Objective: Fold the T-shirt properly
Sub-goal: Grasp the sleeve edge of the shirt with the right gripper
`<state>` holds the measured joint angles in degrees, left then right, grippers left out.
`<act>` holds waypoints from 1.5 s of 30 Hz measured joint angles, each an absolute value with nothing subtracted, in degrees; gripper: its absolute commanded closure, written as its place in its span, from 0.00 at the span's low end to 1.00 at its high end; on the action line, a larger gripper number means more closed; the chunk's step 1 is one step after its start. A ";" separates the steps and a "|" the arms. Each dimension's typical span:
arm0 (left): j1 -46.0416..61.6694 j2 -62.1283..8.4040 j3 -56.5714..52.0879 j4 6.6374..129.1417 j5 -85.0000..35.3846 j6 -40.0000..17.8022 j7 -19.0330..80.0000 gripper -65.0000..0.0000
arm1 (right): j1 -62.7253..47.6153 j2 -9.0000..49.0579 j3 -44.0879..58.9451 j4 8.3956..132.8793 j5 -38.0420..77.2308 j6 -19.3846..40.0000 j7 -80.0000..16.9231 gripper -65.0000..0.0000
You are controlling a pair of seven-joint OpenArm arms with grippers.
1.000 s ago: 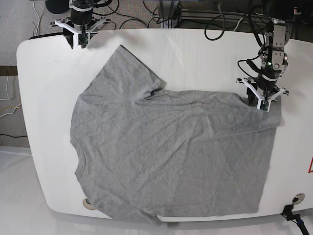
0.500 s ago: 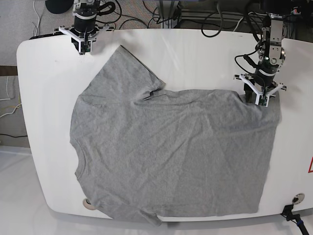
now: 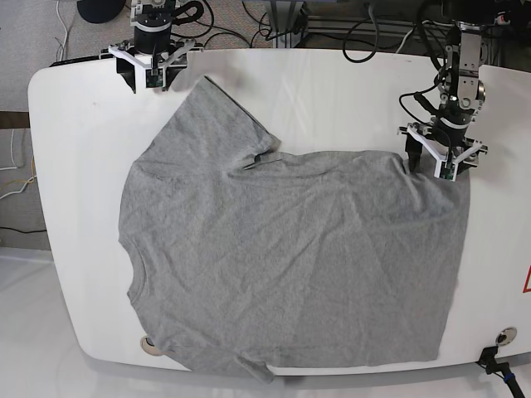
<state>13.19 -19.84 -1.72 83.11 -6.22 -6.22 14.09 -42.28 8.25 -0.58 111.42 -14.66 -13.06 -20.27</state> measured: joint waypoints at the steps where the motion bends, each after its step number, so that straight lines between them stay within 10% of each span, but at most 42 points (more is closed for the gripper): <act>1: 13.19 -19.79 -1.69 83.11 -6.22 -6.24 14.09 0.31 | -42.28 8.27 -0.45 111.42 -14.09 -11.75 -19.29 0.45; 18: 13.19 -19.86 -1.65 83.11 -6.28 -6.52 13.89 0.31 | -42.22 7.46 11.11 112.86 26.28 10.20 -19.57 0.45; 45: 13.63 -17.21 -11.62 82.91 -6.20 -19.49 15.81 0.31 | -40.69 7.29 11.20 106.74 49.36 10.48 -29.17 0.45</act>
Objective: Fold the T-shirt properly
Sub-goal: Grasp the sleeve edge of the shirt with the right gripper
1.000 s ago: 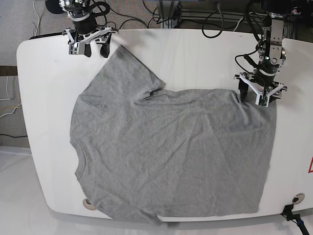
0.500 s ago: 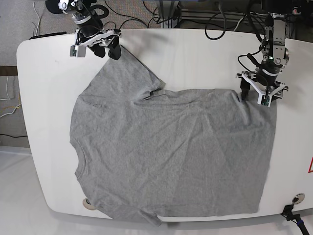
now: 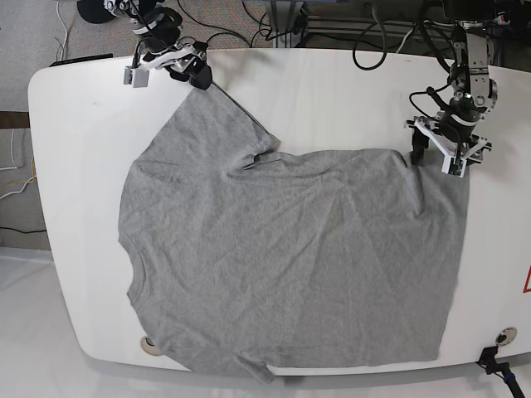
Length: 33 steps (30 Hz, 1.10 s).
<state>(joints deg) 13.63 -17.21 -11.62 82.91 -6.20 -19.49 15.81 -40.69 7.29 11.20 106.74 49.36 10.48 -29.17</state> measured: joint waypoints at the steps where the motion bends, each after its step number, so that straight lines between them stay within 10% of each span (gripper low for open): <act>1: 13.65 -16.93 -12.36 82.91 -6.20 -20.75 15.84 0.31 | -40.71 7.31 11.20 106.74 49.36 10.39 -29.21 0.45; 33: 13.47 -15.75 -30.94 82.63 -21.15 -33.50 26.15 0.31 | -32.84 7.16 10.11 102.85 51.75 10.33 -34.57 0.45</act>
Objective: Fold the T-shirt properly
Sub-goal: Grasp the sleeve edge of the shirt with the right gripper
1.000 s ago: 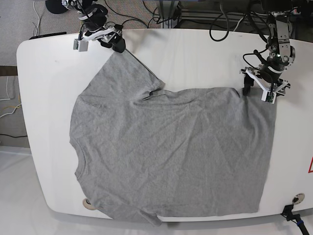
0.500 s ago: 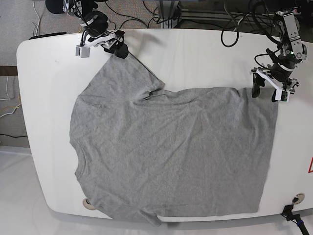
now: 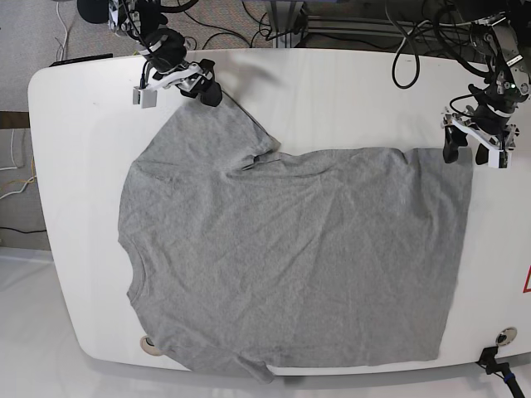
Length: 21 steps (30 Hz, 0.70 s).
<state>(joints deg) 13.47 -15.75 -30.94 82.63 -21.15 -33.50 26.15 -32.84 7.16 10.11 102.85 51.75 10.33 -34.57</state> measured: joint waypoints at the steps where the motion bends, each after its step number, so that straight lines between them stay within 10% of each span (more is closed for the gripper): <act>1: 13.47 -15.75 -31.51 82.63 -21.58 -33.50 26.15 0.31 | -32.29 7.14 10.11 102.13 51.96 10.57 -34.54 0.45; 21: 13.63 -15.73 -32.32 80.71 -21.67 -33.45 26.39 0.31 | -29.52 5.93 9.26 98.50 53.25 11.88 -34.68 0.52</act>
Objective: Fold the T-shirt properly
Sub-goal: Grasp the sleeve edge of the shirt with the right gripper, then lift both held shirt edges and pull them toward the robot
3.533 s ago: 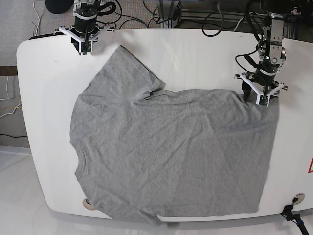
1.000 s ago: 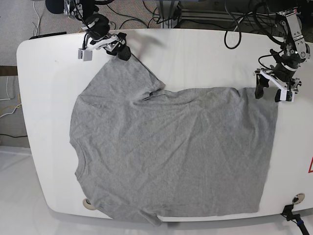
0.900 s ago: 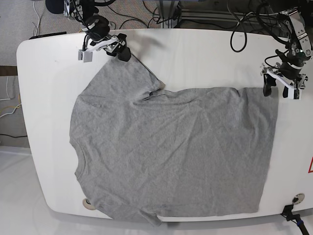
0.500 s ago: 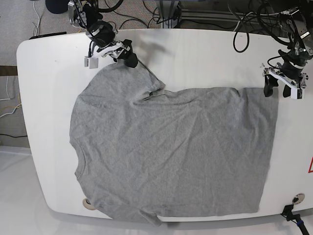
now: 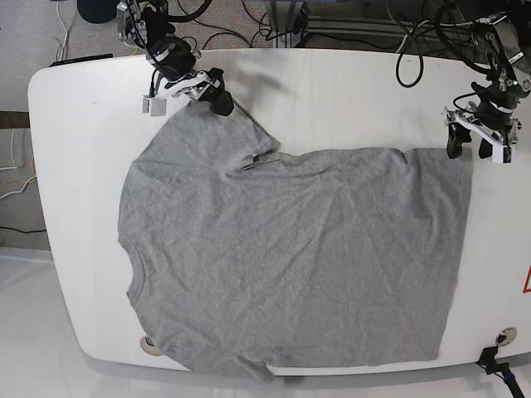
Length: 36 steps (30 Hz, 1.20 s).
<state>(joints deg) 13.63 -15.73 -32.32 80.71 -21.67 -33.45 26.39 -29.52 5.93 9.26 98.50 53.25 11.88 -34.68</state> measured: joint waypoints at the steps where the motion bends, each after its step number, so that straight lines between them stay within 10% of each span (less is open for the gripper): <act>1: 13.61 -15.77 -32.32 80.71 -21.69 -33.45 26.35 0.31 | -29.54 5.69 10.48 98.52 53.23 11.86 -34.74 0.57; 9: 13.47 -15.77 -32.32 80.71 -21.71 -33.45 26.15 0.31 | -29.58 6.20 11.62 97.95 52.34 10.57 -34.96 1.00; 36: 8.64 -14.63 -36.27 71.77 -25.58 -35.64 28.56 0.30 | -29.91 6.20 11.31 97.80 51.92 10.57 -34.81 1.00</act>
